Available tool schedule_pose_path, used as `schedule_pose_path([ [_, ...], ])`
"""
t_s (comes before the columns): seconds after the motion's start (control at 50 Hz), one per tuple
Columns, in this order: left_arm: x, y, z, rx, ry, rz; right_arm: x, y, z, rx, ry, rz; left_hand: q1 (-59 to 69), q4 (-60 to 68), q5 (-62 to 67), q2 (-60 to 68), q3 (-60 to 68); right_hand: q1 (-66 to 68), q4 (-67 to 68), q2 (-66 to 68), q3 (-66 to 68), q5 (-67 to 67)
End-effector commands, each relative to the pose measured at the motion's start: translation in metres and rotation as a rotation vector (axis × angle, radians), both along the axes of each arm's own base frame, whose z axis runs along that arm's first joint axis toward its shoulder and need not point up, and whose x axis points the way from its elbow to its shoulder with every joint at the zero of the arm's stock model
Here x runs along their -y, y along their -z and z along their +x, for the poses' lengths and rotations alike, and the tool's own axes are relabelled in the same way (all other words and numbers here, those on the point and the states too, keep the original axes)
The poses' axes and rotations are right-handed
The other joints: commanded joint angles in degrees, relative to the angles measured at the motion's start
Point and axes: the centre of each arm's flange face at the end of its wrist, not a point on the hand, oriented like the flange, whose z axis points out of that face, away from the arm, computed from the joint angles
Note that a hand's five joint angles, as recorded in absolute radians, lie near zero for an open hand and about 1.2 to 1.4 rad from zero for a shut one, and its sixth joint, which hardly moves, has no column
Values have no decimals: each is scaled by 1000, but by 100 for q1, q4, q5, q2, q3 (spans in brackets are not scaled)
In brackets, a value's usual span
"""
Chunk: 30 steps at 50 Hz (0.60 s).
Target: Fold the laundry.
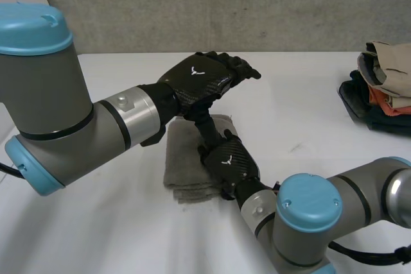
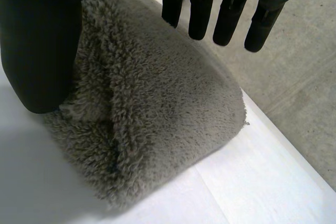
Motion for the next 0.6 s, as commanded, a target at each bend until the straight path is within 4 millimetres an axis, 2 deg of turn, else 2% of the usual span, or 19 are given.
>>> schedule_pose_path([
  [0.02, 1, 6, -1, 10, -6, 11, 10, 3, 9, 15, -2, -14, 153, 92, -25, 78, 47, 1535, 1555, 1629, 1560, 1515],
  [0.12, 2, 7, 0, 11, -10, 15, 18, -2, 15, 37, -5, -36, 153, 92, -25, 78, 48, 1775, 1794, 1869, 1800, 1755],
  [0.24, 4, 7, 2, 11, -18, 18, 21, 1, 17, 29, 2, -29, 153, 92, -25, 78, 48, 464, 484, 558, 489, 445],
  [0.36, 3, 12, 3, 21, -19, 31, 21, 1, 13, 24, 8, -21, 153, 92, -25, 78, 48, 679, 699, 773, 704, 660],
  [0.42, 3, 14, 3, 23, -20, 37, 20, 1, 14, 27, 2, -20, 153, 92, -25, 78, 48, 1603, 1622, 1697, 1628, 1583],
  [0.44, 3, 14, 3, 23, -20, 37, 21, 1, 14, 26, 2, -19, 153, 92, -25, 78, 48, 2355, 2375, 2449, 2380, 2336],
  [0.46, 3, 14, 3, 23, -20, 37, 22, 2, 15, 27, -1, -22, 153, 92, -25, 78, 48, 4927, 4947, 5021, 4952, 4908],
  [0.48, 3, 15, 3, 24, -20, 39, 22, 1, 16, 31, -1, -29, 153, 92, -25, 78, 48, 5730, 5749, 5824, 5755, 5710],
  [0.52, 3, 15, 4, 24, -20, 39, 25, -1, 18, 39, 0, -43, 153, 92, -25, 78, 48, 5738, 5757, 5832, 5763, 5718],
  [0.6, 3, 13, 4, 23, -21, 36, 35, -21, 26, 80, 2, -100, 136, 76, -41, 62, 31, 5738, 5757, 5832, 5763, 5718],
])
